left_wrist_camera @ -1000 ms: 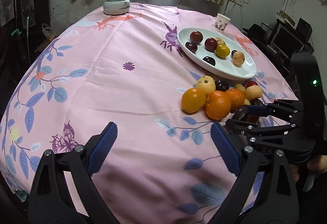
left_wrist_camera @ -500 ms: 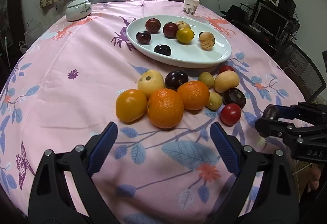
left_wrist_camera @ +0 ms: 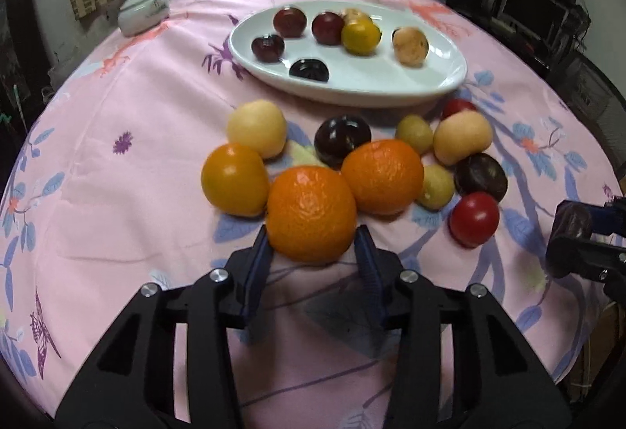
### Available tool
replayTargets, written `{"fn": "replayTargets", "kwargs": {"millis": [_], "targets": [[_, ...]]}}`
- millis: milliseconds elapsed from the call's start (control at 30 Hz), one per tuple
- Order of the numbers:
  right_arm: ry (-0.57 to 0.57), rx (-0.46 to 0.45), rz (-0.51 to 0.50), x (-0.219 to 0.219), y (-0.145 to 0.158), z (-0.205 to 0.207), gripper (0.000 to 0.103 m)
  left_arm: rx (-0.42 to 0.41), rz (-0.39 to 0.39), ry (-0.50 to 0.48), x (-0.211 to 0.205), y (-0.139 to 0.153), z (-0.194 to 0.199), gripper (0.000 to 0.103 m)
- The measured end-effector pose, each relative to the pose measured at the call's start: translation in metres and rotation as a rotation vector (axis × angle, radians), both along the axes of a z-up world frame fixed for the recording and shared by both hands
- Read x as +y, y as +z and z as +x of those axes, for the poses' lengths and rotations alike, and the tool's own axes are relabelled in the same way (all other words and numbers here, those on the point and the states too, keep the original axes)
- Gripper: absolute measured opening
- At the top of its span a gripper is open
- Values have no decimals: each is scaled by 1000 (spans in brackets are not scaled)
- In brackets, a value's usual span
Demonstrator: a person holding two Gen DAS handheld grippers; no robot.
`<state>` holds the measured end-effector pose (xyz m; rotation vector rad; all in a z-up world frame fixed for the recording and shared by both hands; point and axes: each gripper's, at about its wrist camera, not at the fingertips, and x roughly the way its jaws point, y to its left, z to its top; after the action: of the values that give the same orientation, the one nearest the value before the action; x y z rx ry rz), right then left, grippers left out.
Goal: Organize fruits
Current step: 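Grasp the large dark brown round fruit with the right tool, then grasp an orange with the left tool while the right tool holds the brown fruit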
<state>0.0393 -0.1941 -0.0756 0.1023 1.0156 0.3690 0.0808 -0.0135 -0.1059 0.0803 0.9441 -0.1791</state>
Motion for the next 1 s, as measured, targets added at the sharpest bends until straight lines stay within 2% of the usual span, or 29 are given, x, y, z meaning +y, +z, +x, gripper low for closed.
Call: {"fn": "replayTargets", "kwargs": {"millis": [100, 167, 467, 733, 1000], "targets": [[6, -4, -7, 4, -1, 0, 50, 3, -53, 19, 8, 2, -1, 38], [8, -7, -16, 6, -1, 0, 50, 8, -95, 22, 15, 3, -4, 37], [19, -34, -20, 18, 8, -6, 50, -51, -176, 15, 28, 30, -30, 37], [21, -48, -17, 21, 12, -10, 50, -83, -192, -23, 24, 47, -49, 37], [27, -44, -19, 23, 11, -4, 50, -94, -197, -32, 22, 55, -44, 37]]}}
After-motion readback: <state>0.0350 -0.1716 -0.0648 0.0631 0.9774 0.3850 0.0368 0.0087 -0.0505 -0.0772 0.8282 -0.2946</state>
